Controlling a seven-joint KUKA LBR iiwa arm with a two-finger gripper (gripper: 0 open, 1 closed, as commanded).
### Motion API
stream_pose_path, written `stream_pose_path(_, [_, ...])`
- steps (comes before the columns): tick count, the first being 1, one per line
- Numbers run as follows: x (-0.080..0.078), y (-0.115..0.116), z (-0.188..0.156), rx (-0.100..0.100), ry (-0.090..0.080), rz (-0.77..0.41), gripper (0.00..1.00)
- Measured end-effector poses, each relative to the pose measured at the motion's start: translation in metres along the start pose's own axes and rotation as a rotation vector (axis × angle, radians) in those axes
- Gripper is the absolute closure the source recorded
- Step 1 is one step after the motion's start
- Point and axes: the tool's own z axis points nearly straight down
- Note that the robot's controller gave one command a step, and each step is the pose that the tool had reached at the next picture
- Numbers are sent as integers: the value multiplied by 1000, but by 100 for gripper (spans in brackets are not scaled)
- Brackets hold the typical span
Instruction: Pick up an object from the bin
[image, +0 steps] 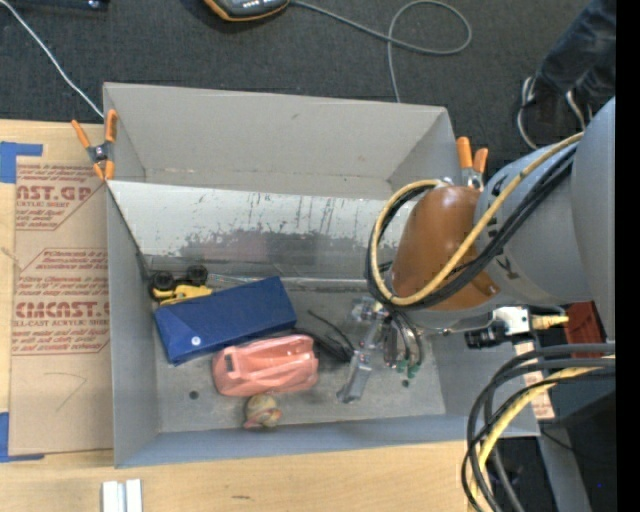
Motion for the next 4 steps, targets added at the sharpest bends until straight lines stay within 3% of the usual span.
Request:
stream_pose_path(1, [-8, 1, 49, -1, -2, 170, 0])
stream_pose_path(2, [5, -6, 48, 0, 0, 48, 100])
stream_pose_path(4, [5, -6, 46, 1, 2, 48, 100])
